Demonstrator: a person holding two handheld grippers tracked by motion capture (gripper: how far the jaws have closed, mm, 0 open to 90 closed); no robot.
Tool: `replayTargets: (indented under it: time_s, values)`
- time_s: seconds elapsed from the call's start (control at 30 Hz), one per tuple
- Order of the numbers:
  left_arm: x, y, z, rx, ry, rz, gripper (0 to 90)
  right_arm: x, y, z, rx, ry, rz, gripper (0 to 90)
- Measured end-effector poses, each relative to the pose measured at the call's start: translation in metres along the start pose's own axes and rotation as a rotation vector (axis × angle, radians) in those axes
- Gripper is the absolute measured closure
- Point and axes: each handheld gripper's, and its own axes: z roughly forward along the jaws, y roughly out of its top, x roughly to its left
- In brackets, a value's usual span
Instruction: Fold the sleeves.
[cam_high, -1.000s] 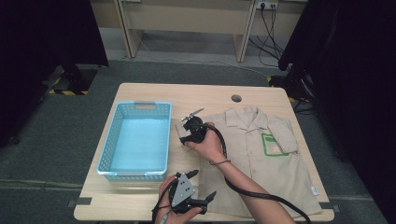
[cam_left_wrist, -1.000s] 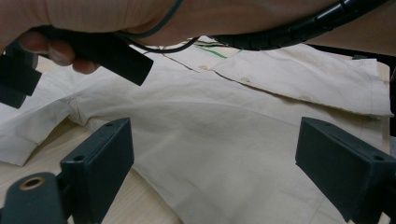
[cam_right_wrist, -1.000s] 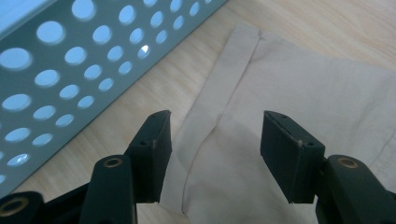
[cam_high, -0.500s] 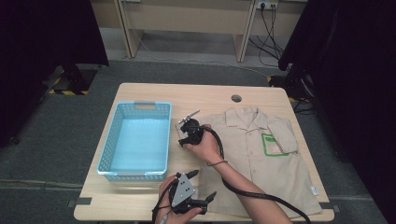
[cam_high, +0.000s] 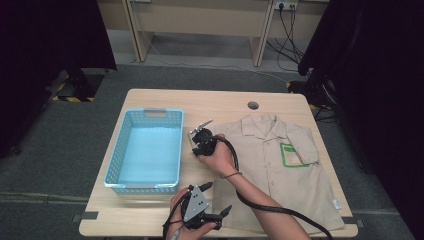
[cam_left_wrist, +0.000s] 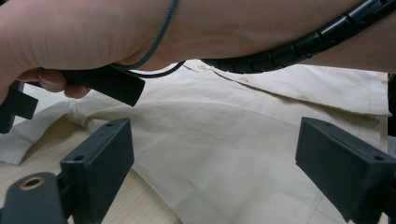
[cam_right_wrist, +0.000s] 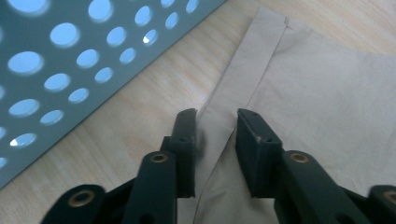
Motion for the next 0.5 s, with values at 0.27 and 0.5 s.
replayTargets:
  time_s: [0.27, 0.5]
  values:
    - [-0.0001, 0.0000, 0.0000, 0.001, 0.000, 0.001, 10.9, -0.0002, -0.0011, -0.0004, -0.005, 0.003, 0.012, 84.9]
    - [0.0000, 0.0000, 0.0000, 0.001, -0.001, 0.001, 10.9, 0.0024, -0.0005, -0.0006, 0.002, 0.009, 0.013, 87.1]
